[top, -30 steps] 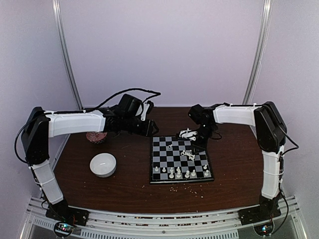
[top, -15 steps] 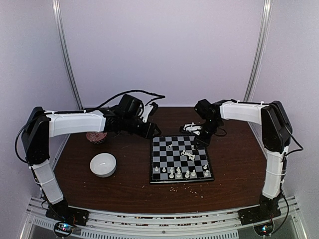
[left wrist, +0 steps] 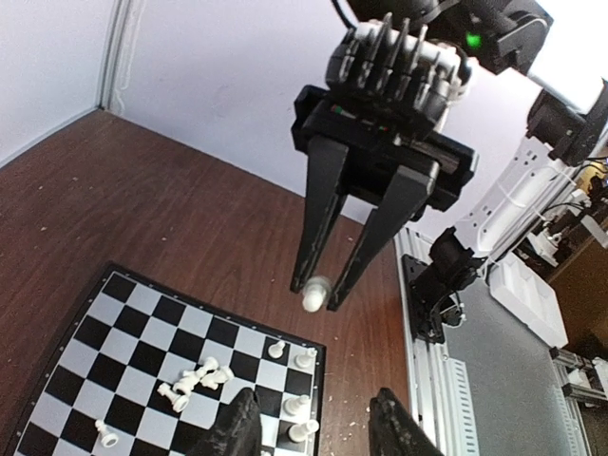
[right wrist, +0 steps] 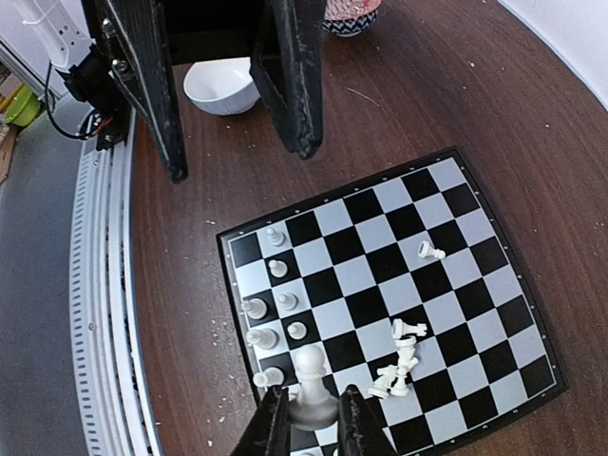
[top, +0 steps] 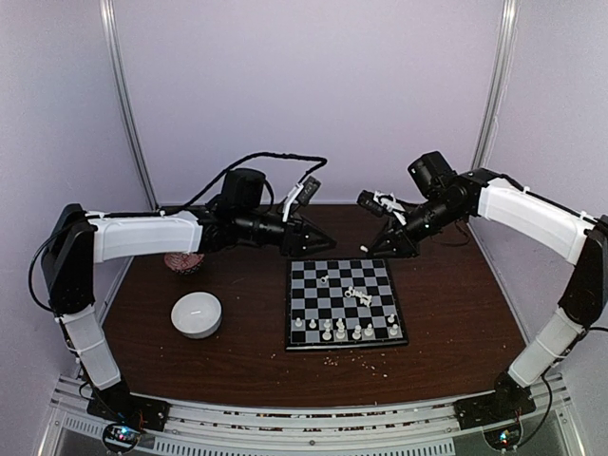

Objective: Set up the chess pieces on the board
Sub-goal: Pass from the right arm to the left

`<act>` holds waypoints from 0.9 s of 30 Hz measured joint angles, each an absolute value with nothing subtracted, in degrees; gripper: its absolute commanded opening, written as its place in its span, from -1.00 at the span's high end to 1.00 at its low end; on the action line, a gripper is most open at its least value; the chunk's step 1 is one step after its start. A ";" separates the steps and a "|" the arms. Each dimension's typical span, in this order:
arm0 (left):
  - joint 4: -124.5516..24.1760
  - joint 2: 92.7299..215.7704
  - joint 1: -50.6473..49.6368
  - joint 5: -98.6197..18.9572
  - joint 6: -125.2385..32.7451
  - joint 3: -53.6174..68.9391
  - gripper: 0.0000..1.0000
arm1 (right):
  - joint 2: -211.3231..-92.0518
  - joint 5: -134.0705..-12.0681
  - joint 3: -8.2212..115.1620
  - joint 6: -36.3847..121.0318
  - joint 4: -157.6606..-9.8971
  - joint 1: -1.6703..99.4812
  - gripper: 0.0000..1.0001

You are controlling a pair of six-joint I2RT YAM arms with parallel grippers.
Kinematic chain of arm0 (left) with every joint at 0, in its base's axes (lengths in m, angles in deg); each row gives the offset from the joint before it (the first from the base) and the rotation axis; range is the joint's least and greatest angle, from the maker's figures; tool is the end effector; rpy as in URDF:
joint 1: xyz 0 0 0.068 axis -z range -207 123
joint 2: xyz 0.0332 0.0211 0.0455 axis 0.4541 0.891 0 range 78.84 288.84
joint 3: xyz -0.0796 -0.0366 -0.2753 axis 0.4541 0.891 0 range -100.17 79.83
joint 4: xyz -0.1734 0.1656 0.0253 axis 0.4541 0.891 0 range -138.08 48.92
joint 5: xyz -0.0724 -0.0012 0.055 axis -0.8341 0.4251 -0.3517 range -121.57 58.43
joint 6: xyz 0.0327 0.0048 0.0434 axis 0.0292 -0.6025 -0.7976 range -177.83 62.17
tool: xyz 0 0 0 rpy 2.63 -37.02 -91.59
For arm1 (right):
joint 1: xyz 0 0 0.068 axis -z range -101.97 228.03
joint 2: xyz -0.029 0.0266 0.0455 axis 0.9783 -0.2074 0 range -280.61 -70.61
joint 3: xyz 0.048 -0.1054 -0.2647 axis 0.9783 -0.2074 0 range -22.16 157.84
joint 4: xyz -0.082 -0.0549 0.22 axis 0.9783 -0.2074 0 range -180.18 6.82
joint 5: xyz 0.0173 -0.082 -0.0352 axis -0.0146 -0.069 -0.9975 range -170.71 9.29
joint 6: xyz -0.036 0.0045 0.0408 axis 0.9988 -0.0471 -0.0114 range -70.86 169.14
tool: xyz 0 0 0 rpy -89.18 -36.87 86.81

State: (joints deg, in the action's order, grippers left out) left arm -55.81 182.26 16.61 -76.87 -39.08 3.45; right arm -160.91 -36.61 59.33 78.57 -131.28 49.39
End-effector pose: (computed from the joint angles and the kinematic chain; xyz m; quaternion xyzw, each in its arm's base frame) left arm 0.2754 -0.2984 0.3055 0.3797 0.6871 -0.5451 0.2941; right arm 0.2563 0.1690 0.3352 -0.5247 0.7249 0.3580 0.2665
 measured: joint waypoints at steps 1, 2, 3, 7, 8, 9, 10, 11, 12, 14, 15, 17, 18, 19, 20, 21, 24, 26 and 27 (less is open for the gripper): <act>-56.75 182.41 16.68 -77.96 -38.60 3.43 0.19 | -160.69 -35.83 59.07 78.18 -131.13 49.39 0.64; -57.67 182.76 16.76 -78.88 -38.10 3.34 0.19 | -160.60 -35.17 58.85 77.80 -130.95 49.35 0.64; -58.39 183.27 16.94 -79.75 -37.64 3.06 0.19 | -160.62 -34.43 58.63 77.48 -130.86 49.26 0.64; -58.67 187.20 17.75 -81.92 -36.61 -0.16 0.22 | -160.62 -32.81 58.02 76.78 -130.69 49.10 0.63; -58.52 188.16 18.03 -82.35 -36.46 -0.94 0.22 | -160.62 -32.66 58.02 76.73 -130.62 49.06 0.63; -58.43 189.04 18.27 -82.84 -36.40 -1.73 0.22 | -160.62 -32.44 58.02 76.65 -130.49 49.04 0.63; -58.28 189.71 18.49 -83.16 -36.26 -2.41 0.22 | -160.62 -32.26 58.02 76.56 -130.38 49.02 0.63; -58.00 190.43 18.75 -83.49 -36.22 -3.15 0.22 | -160.62 -32.11 58.02 76.40 -130.34 48.95 0.63; -57.76 190.78 18.88 -83.75 -36.20 -3.57 0.23 | -160.62 -31.98 58.02 76.36 -130.32 48.84 0.63; -56.99 191.13 19.17 -84.39 -36.13 -4.33 0.24 | -160.62 -31.81 58.02 76.34 -130.30 48.73 0.62; -56.88 191.37 19.30 -84.76 -36.07 -4.90 0.25 | -160.62 -31.76 58.02 76.34 -130.30 48.67 0.62; -56.77 191.79 19.61 -85.35 -35.96 -5.95 0.27 | -160.62 -31.70 58.02 76.34 -130.30 48.51 0.62; -56.77 191.99 19.71 -85.59 -35.87 -6.30 0.28 | -160.62 -31.70 58.02 76.34 -130.30 48.45 0.62; -56.75 192.14 19.80 -85.85 -35.81 -6.63 0.28 | -160.62 -31.70 58.02 76.32 -130.30 48.38 0.62; -56.71 192.36 19.93 -86.05 -35.76 -6.91 0.29 | -160.62 -31.70 58.02 76.32 -130.32 48.30 0.62; -56.71 192.58 20.09 -86.27 -35.72 -7.13 0.30 | -160.62 -31.70 58.02 76.32 -130.32 48.27 0.62; -56.58 192.97 20.44 -86.73 -35.59 -7.17 0.36 | -160.62 -31.70 58.02 76.34 -130.32 48.16 0.62; -56.58 193.28 20.63 -86.77 -35.39 -7.19 0.40 | -160.62 -31.70 58.02 76.34 -130.36 48.12 0.62; -56.53 193.39 20.68 -86.81 -35.37 -7.19 0.41 | -160.62 -31.70 58.02 76.34 -130.36 48.10 0.62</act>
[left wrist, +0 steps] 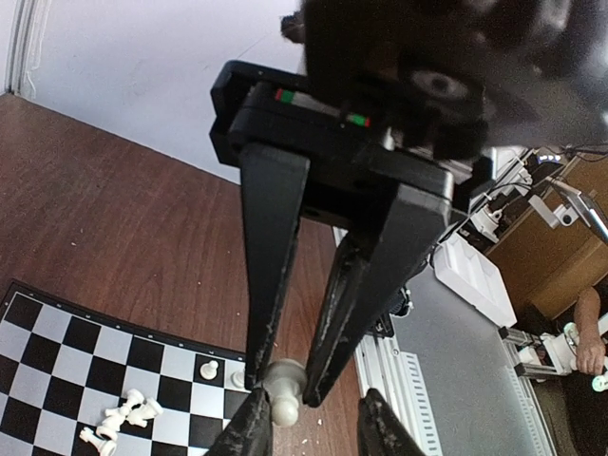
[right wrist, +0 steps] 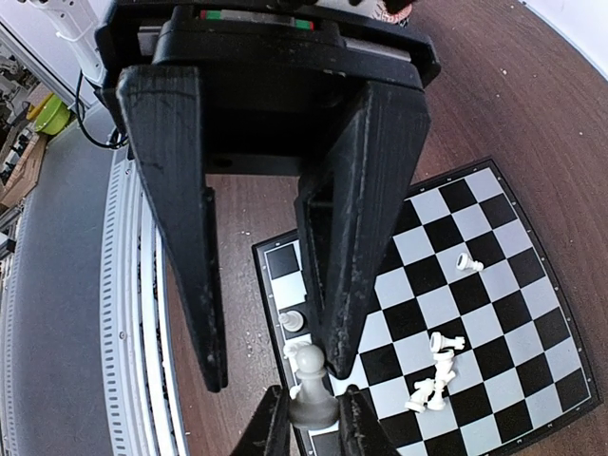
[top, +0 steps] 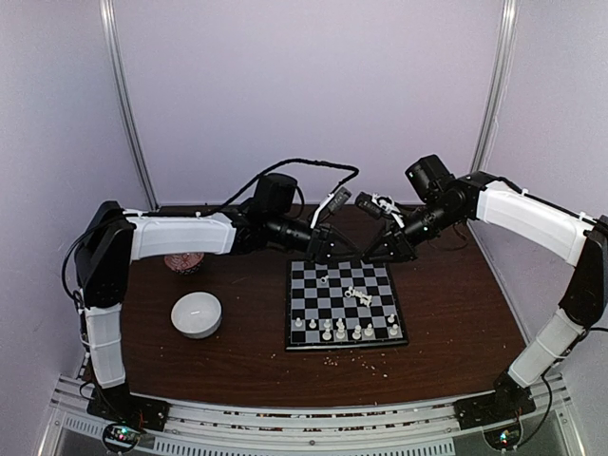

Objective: Set up the chess pieces on the board
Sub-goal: Pass from the right arm to the left

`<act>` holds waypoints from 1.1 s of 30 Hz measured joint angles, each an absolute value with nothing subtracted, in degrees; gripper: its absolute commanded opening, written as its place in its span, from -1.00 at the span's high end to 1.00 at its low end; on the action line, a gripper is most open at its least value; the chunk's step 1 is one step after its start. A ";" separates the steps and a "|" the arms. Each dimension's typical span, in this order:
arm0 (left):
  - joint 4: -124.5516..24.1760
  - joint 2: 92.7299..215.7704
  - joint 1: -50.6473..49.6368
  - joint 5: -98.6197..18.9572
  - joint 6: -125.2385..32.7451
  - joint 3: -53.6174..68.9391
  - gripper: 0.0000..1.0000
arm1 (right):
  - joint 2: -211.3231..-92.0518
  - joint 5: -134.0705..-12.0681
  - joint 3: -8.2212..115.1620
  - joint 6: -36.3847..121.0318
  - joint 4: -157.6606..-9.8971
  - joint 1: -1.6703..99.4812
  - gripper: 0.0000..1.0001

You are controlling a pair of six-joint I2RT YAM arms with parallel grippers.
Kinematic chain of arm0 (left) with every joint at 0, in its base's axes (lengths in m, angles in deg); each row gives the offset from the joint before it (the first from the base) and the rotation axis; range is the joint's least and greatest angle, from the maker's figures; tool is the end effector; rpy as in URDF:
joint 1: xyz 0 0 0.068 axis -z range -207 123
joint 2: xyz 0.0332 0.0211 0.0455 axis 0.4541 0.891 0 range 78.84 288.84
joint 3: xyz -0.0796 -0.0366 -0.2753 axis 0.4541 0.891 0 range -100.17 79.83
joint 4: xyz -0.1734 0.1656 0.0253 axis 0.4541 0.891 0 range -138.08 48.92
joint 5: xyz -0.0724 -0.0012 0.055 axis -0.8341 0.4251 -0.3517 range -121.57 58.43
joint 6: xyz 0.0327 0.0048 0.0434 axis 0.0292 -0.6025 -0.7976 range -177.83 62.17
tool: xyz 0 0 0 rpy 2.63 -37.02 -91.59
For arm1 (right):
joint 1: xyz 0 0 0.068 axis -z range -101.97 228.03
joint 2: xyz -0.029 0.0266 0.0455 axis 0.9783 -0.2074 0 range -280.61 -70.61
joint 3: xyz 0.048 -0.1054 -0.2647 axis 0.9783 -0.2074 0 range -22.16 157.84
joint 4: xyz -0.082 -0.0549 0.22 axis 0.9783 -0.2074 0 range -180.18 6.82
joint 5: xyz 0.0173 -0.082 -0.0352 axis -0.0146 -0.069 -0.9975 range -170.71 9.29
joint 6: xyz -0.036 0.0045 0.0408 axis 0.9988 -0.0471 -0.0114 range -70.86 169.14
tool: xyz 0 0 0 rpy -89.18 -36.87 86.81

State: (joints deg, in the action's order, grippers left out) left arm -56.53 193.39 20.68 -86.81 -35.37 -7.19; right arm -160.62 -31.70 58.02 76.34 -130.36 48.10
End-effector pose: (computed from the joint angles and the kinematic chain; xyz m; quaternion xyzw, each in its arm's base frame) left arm 0.2819 -0.3543 0.2878 0.4201 0.6455 -0.6044 0.2037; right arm 0.2493 0.1754 0.3330 -0.5206 0.7099 0.4037 0.2489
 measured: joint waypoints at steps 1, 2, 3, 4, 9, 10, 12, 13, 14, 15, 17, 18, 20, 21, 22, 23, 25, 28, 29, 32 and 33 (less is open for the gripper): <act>-56.51 193.43 20.68 -86.84 -35.30 -7.19 0.44 | -160.62 -31.70 58.02 76.34 -130.41 48.01 0.62; -56.53 193.43 20.68 -86.84 -35.19 -7.19 0.46 | -160.62 -31.70 58.02 76.34 -130.38 47.97 0.62; -56.53 193.43 20.68 -86.84 -35.15 -7.19 0.47 | -160.62 -31.70 58.02 76.32 -130.41 47.88 0.62; -56.53 193.43 20.68 -86.84 -35.11 -7.19 0.50 | -160.62 -31.70 58.02 76.34 -130.41 47.84 0.62; -56.53 193.45 20.68 -86.86 -34.69 -7.19 0.67 | -160.62 -31.70 58.02 76.36 -130.60 47.60 0.62; -56.55 193.49 20.68 -86.88 -34.63 -7.19 0.70 | -160.62 -31.70 58.02 76.36 -130.65 47.53 0.61; -56.58 193.63 20.68 -86.94 -34.52 -7.19 0.77 | -160.62 -31.72 58.02 76.34 -130.97 47.51 0.61; -56.55 193.69 20.68 -86.99 -34.41 -7.19 0.81 | -160.62 -31.70 58.02 76.36 -131.06 47.49 0.61; -56.55 193.74 20.70 -87.01 -34.32 -7.19 0.85 | -160.62 -31.70 58.02 76.36 -131.15 47.47 0.61; -56.58 193.82 20.68 -87.03 -34.34 -7.19 0.87 | -160.62 -31.70 58.02 76.36 -131.21 47.44 0.61; -56.58 193.91 20.68 -87.16 -34.23 -7.19 0.93 | -160.62 -31.72 58.02 76.36 -131.43 47.36 0.61; -56.58 193.93 20.68 -87.21 -34.23 -7.19 0.94 | -160.62 -31.72 58.02 76.34 -131.52 47.25 0.61; -56.58 193.93 20.68 -87.29 -34.21 -7.19 0.80 | -160.62 -31.72 58.02 76.36 -131.63 47.23 0.61; -56.58 193.93 20.68 -87.32 -34.23 -7.19 0.74 | -160.62 -31.72 58.02 76.36 -131.65 47.20 0.61; -56.55 193.93 20.68 -87.34 -34.23 -7.19 0.71 | -160.62 -31.72 58.02 76.36 -131.69 47.18 0.62; -56.55 193.93 20.70 -87.36 -34.25 -7.19 0.69 | -160.62 -31.72 58.02 76.40 -131.69 47.18 0.61; -56.47 193.95 20.79 -87.40 -34.23 -7.22 0.62 | -160.62 -31.78 58.02 76.54 -131.69 47.18 0.61; -55.83 194.04 21.00 -87.40 -34.25 -7.72 0.58 | -160.62 -31.83 58.02 76.93 -131.72 47.18 0.61; -55.68 194.11 21.05 -87.43 -34.23 -7.98 0.58 | -160.62 -31.83 58.02 77.04 -131.80 47.16 0.61; -55.33 194.35 21.11 -87.51 -34.23 -8.46 0.68 | -160.67 -31.89 58.04 77.28 -131.94 47.14 0.61; -55.15 194.41 21.11 -87.56 -34.19 -8.64 0.71 | -160.69 -31.91 58.04 77.28 -132.00 47.14 0.61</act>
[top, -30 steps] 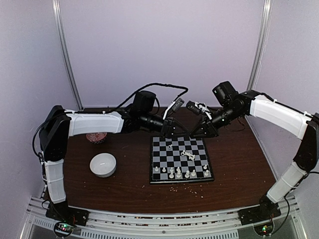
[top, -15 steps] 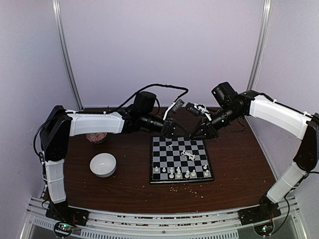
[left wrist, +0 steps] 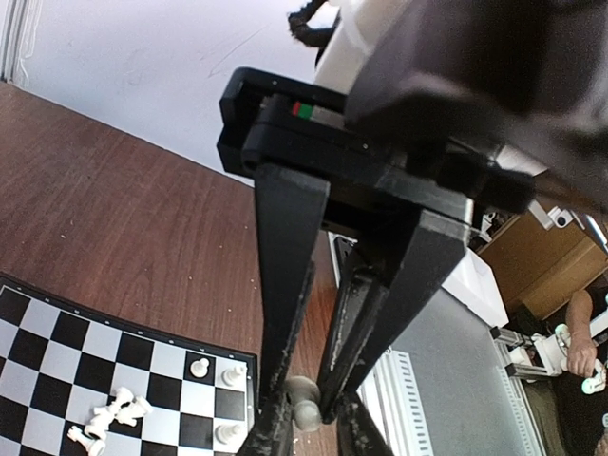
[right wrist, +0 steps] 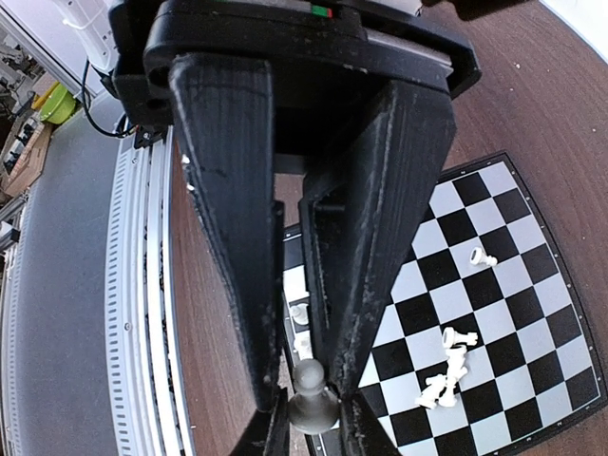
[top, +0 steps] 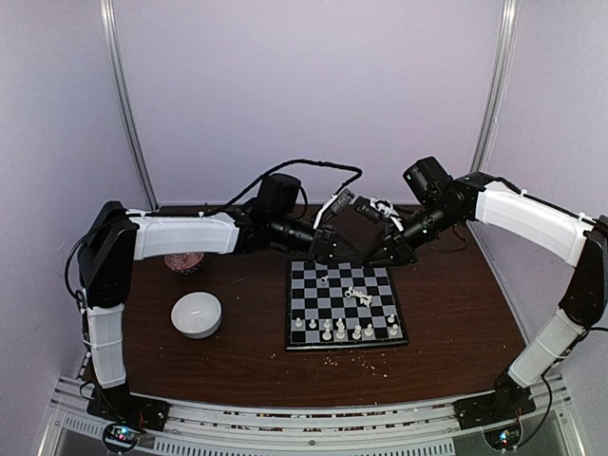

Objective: Set up the chess pieces on the board
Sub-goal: Pass from the right arm to the left

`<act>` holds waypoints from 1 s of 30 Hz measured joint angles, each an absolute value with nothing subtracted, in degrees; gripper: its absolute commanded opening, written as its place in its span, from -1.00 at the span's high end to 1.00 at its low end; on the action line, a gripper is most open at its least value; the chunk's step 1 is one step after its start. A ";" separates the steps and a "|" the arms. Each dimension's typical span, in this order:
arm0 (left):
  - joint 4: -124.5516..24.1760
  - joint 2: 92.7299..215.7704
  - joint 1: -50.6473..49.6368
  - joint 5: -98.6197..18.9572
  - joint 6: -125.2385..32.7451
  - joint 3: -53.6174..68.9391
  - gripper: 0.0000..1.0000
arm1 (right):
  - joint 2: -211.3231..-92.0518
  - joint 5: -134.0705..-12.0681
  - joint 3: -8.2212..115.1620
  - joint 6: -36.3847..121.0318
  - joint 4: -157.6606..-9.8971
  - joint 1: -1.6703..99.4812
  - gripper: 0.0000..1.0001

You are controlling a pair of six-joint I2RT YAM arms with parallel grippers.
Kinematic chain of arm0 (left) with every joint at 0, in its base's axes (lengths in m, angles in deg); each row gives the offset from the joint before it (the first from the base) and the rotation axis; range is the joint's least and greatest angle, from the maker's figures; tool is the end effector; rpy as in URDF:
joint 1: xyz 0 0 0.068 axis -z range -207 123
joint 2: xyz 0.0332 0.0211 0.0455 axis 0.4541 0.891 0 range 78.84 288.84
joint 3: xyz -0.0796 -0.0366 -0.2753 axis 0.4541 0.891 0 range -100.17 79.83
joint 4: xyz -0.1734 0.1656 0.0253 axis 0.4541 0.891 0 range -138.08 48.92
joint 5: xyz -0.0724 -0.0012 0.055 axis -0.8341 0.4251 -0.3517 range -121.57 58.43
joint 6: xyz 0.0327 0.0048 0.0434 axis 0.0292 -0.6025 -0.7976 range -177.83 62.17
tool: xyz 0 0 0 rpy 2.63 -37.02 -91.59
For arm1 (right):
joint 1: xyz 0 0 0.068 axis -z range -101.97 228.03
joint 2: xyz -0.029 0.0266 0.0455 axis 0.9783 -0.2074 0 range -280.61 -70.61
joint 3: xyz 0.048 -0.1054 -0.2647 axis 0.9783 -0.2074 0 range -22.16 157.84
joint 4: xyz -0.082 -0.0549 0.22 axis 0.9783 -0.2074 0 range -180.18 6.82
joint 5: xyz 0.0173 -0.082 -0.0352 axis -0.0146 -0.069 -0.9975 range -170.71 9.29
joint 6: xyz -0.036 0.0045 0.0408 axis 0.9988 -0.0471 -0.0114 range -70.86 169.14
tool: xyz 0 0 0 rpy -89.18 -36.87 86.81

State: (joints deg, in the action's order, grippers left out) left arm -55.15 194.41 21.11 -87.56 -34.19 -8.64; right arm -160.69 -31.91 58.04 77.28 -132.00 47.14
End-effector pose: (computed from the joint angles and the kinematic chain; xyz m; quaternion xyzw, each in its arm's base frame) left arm 0.2817 -0.3596 0.2861 0.4164 0.6499 -0.6083 0.1849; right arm 0.2446 0.1784 0.3311 -0.5290 0.7082 0.4035 0.2361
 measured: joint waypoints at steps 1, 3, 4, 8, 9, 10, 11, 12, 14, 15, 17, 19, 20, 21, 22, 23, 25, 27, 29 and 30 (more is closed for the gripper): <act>-55.02 194.50 21.11 -87.56 -34.21 -8.79 0.75 | -160.71 -31.91 58.04 77.30 -132.04 47.14 0.61; -54.85 194.63 21.09 -87.56 -34.21 -8.88 0.84 | -160.78 -31.89 58.04 77.39 -132.26 47.14 0.61; -54.78 194.67 21.09 -87.58 -34.17 -8.88 0.87 | -160.80 -31.91 58.04 77.43 -132.35 47.14 0.61; -54.37 194.81 21.09 -87.82 -34.23 -8.88 0.95 | -160.93 -31.91 58.04 77.43 -132.81 47.12 0.60; -54.30 194.83 21.09 -87.82 -34.19 -8.90 0.96 | -160.93 -31.91 58.04 77.41 -132.85 47.12 0.56; -54.24 194.83 21.09 -87.84 -34.23 -8.90 0.97 | -160.93 -31.91 58.04 77.43 -132.88 47.12 0.49; -54.15 194.83 21.09 -87.84 -34.28 -8.90 0.98 | -160.93 -31.91 58.04 77.37 -132.90 47.12 0.43; -53.93 194.83 21.09 -87.91 -34.36 -8.90 1.00 | -160.93 -32.16 58.04 77.52 -132.88 47.07 0.40; -52.31 194.83 21.11 -87.73 -35.30 -9.36 1.00 | -160.93 -32.77 58.04 77.50 -133.01 47.07 0.30; -50.39 194.83 21.11 -87.36 -36.37 -10.12 1.00 | -160.86 -33.05 58.04 77.83 -133.22 47.09 0.22; -46.15 194.83 21.11 -86.16 -38.89 -12.05 1.00 | -160.36 -33.29 58.02 78.68 -134.23 47.42 0.12; -41.30 194.81 21.11 -84.04 -42.06 -14.65 1.00 | -158.88 -33.49 57.63 79.38 -135.13 48.16 0.08; -38.59 194.78 21.11 -82.60 -43.98 -16.00 1.00 | -157.48 -33.60 56.99 80.16 -135.72 48.86 0.07; -36.62 194.72 21.11 -81.28 -45.53 -16.81 1.00 | -156.08 -33.71 56.53 80.99 -136.81 49.61 0.06; -34.22 194.59 21.11 -79.51 -47.37 -17.49 1.00 | -154.79 -33.77 56.05 81.80 -137.75 50.39 0.05; -32.31 194.43 21.20 -77.98 -48.88 -17.79 1.00 | -153.30 -33.75 55.31 82.52 -138.67 51.44 0.05; -27.96 194.13 21.42 -74.03 -52.29 -18.19 1.00 | -151.03 -33.55 53.21 83.53 -139.41 53.76 0.05; -23.48 194.02 22.08 -69.00 -55.96 -18.32 1.00 | -149.46 -32.94 49.65 83.84 -139.52 57.02 0.05; -20.25 194.02 23.17 -64.80 -58.95 -18.32 1.00 | -149.43 -32.81 46.63 83.64 -138.80 59.84 0.04; -18.61 194.02 24.00 -62.66 -60.48 -18.32 1.00 | -149.67 -32.75 44.93 83.27 -138.08 61.34 0.04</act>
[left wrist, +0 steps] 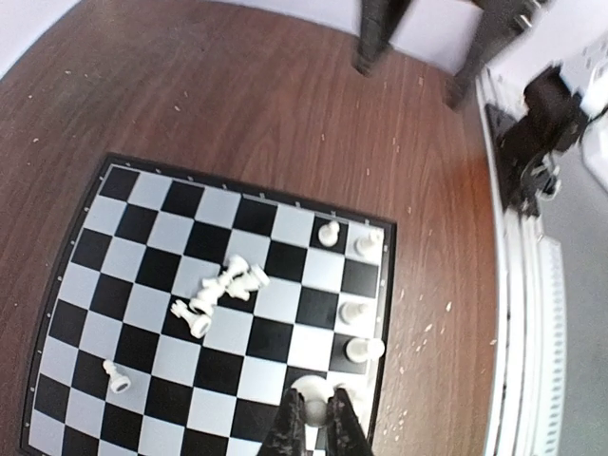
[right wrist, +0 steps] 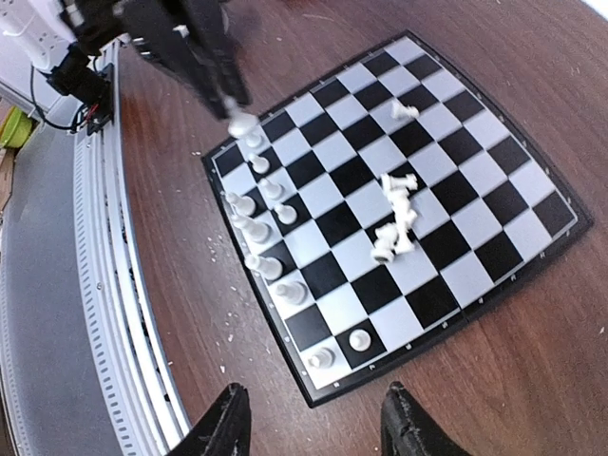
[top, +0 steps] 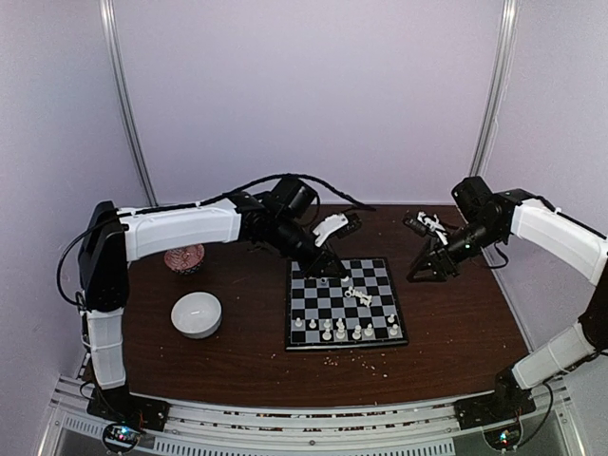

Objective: Set up the chess pieces on the board
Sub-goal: Pass from the right arm to the left, then place the pawn on e2.

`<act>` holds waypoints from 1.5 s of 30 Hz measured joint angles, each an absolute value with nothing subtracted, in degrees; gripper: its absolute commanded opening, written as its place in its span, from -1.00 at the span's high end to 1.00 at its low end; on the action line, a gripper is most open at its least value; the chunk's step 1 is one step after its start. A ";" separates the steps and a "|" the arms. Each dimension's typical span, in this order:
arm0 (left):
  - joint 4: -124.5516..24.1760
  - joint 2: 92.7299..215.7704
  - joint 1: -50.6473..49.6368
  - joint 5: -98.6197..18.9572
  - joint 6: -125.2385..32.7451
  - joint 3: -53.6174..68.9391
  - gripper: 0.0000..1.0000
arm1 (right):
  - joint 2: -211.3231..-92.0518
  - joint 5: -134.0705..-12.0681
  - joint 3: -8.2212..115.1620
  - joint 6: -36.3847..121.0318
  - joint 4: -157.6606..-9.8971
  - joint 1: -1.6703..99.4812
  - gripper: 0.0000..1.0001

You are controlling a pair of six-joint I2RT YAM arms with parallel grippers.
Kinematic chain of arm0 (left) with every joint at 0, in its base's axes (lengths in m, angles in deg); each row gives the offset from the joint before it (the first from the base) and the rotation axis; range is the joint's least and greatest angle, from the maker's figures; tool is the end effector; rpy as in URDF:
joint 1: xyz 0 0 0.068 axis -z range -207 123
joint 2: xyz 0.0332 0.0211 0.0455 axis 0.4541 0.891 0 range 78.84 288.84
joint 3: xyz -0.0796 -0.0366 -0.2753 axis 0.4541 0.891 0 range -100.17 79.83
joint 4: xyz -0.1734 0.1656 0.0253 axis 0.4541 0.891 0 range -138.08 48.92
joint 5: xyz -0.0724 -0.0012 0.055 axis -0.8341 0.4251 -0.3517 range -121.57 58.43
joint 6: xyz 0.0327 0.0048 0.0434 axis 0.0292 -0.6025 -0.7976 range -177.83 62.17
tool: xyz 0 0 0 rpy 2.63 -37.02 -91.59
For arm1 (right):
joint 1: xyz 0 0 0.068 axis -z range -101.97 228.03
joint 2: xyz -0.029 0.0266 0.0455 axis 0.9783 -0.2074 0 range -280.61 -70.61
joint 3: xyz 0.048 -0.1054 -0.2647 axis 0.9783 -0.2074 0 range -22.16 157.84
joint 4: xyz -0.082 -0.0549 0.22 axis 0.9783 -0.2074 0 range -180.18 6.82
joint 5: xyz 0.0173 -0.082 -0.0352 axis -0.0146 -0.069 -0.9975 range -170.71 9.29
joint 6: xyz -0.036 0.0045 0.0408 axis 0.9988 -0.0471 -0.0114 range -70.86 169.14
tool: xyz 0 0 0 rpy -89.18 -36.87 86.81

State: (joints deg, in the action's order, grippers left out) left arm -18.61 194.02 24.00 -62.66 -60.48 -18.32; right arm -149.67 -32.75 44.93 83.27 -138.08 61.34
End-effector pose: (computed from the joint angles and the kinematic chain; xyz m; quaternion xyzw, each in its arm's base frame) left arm 0.2639 -0.3560 0.2831 0.4925 0.7537 -0.3733 0.2238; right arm 0.2185 0.0939 0.3109 -0.4577 0.7736 0.3657 0.2415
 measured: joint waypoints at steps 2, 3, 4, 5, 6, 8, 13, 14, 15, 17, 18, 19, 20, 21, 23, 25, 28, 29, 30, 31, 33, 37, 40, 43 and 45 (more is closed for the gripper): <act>-16.51 194.02 25.64 -59.25 -63.00 -18.32 1.00 | -150.42 -32.72 42.50 82.22 -136.31 63.68 0.04; -15.81 194.02 26.47 -57.79 -64.20 -18.32 1.00 | -150.88 -32.70 41.84 81.74 -135.41 64.47 -0.01; -15.20 194.02 27.15 -56.54 -65.16 -18.32 1.00 | -151.51 -32.72 41.34 81.30 -134.32 65.10 -0.02; -14.68 194.02 27.85 -55.38 -66.03 -18.32 1.00 | -152.21 -32.72 41.01 80.80 -133.25 65.63 -0.02; -14.33 194.02 28.44 -54.29 -66.93 -18.32 1.00 | -152.91 -32.77 40.82 80.47 -132.33 65.83 -0.02; -13.45 194.02 29.42 -52.24 -68.63 -18.32 1.00 | -154.05 -32.79 40.77 80.16 -131.08 65.83 -0.02; -11.88 196.42 31.08 -48.59 -72.63 -21.09 1.00 | -154.85 -32.85 40.77 79.66 -129.23 65.85 -0.03; -11.77 197.58 31.30 -48.10 -73.29 -22.32 1.00 | -154.85 -32.90 40.77 79.55 -128.88 65.85 -0.04; -11.68 199.02 31.63 -47.54 -74.03 -23.70 1.00 | -154.85 -32.94 40.77 79.38 -128.70 65.85 -0.04; -11.33 200.79 31.85 -46.71 -74.93 -24.81 1.00 | -154.85 -32.96 40.77 79.31 -128.53 65.85 -0.04; -10.98 201.71 32.11 -46.38 -75.37 -25.27 1.00 | -154.85 -32.99 40.77 79.31 -128.48 65.85 -0.04; -10.35 202.63 32.26 -45.90 -75.74 -25.86 1.00 | -154.85 -33.01 40.77 79.31 -128.48 65.85 -0.03; -9.93 203.55 32.39 -45.48 -76.11 -26.41 1.00 | -154.85 -33.01 40.77 79.31 -128.48 65.85 -0.04; -9.54 204.25 32.52 -45.18 -76.42 -26.82 1.00 | -154.85 -33.05 40.77 79.31 -128.48 65.85 -0.04; -8.67 205.41 32.81 -44.37 -77.07 -27.52 1.00 | -154.90 -33.20 40.77 79.31 -128.50 65.85 -0.04; -8.23 206.17 33.09 -43.78 -77.57 -27.89 1.00 | -154.90 -33.20 40.77 79.33 -128.53 65.85 -0.04; -6.98 207.59 33.66 -43.03 -78.14 -29.27 1.00 | -154.99 -33.20 40.77 79.33 -128.55 65.85 -0.04; -6.65 208.07 33.83 -42.86 -78.32 -29.77 1.00 | -155.14 -33.20 40.77 79.33 -128.55 65.85 -0.03; -6.35 208.58 34.05 -42.77 -78.38 -30.34 1.00 | -155.18 -33.20 40.77 79.33 -128.55 65.85 -0.04; -6.26 208.88 34.23 -42.62 -78.47 -30.62 1.00 | -155.31 -33.20 40.77 79.36 -128.57 65.85 -0.04; -5.89 209.54 34.53 -42.38 -78.60 -31.32 1.00 | -155.64 -33.20 40.77 79.36 -128.63 65.85 -0.04; -5.56 210.96 34.73 -42.05 -78.93 -32.55 1.00 | -155.86 -33.20 40.77 79.42 -128.83 65.85 -0.04; -4.95 211.79 34.84 -41.81 -79.02 -33.22 1.00 | -155.93 -33.18 40.80 79.53 -128.85 65.85 -0.04; -4.14 211.94 34.84 -41.81 -79.21 -33.22 1.00 | -156.17 -33.18 40.80 79.75 -129.07 65.85 -0.04; -3.68 211.94 34.88 -41.81 -79.37 -33.25 1.00 | -156.38 -33.18 40.84 79.86 -129.29 65.85 -0.04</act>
State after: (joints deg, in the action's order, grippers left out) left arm -3.68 211.94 34.88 -41.81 -79.37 -33.25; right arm -156.38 -33.18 40.84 79.86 -129.29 65.85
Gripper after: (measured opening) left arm 0.030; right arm 0.519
